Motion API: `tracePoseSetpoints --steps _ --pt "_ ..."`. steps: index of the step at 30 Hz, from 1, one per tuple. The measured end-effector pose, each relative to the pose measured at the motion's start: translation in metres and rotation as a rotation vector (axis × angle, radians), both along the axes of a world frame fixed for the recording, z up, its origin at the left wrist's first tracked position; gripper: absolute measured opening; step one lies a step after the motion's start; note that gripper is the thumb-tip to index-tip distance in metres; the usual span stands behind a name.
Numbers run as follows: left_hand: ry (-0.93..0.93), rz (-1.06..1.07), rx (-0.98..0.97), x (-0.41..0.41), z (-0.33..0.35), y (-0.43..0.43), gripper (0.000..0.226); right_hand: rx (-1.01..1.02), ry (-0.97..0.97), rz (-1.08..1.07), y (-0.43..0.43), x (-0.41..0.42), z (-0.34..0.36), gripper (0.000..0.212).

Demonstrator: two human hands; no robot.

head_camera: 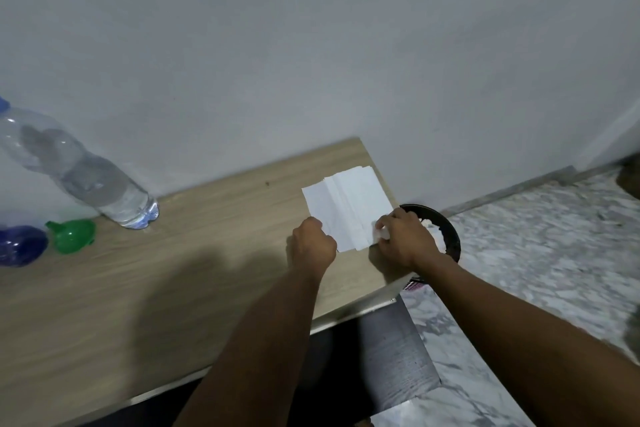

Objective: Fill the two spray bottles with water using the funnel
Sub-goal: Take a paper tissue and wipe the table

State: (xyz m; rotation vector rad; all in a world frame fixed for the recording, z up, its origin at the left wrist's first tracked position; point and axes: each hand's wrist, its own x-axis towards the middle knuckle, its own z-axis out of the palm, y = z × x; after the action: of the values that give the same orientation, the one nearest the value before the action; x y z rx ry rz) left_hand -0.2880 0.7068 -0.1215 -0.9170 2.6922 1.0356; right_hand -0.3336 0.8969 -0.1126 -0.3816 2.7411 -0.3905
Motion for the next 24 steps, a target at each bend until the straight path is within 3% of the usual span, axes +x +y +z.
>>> tracePoseSetpoints --steps 6,14,20,24 --pt "0.054 0.040 0.072 0.000 0.013 -0.018 0.046 -0.038 -0.023 0.039 -0.014 -0.003 0.008 0.047" --pt "0.095 0.032 0.197 -0.004 0.020 -0.019 0.030 -0.028 -0.027 -0.029 -0.001 0.004 0.008 0.055" --pt "0.141 0.020 0.224 -0.002 0.025 -0.028 0.033 0.052 -0.045 0.002 -0.005 0.003 0.010 0.060" --pt "0.175 0.021 0.227 -0.003 0.029 -0.029 0.039 0.088 0.127 0.048 -0.006 0.008 0.008 0.066"
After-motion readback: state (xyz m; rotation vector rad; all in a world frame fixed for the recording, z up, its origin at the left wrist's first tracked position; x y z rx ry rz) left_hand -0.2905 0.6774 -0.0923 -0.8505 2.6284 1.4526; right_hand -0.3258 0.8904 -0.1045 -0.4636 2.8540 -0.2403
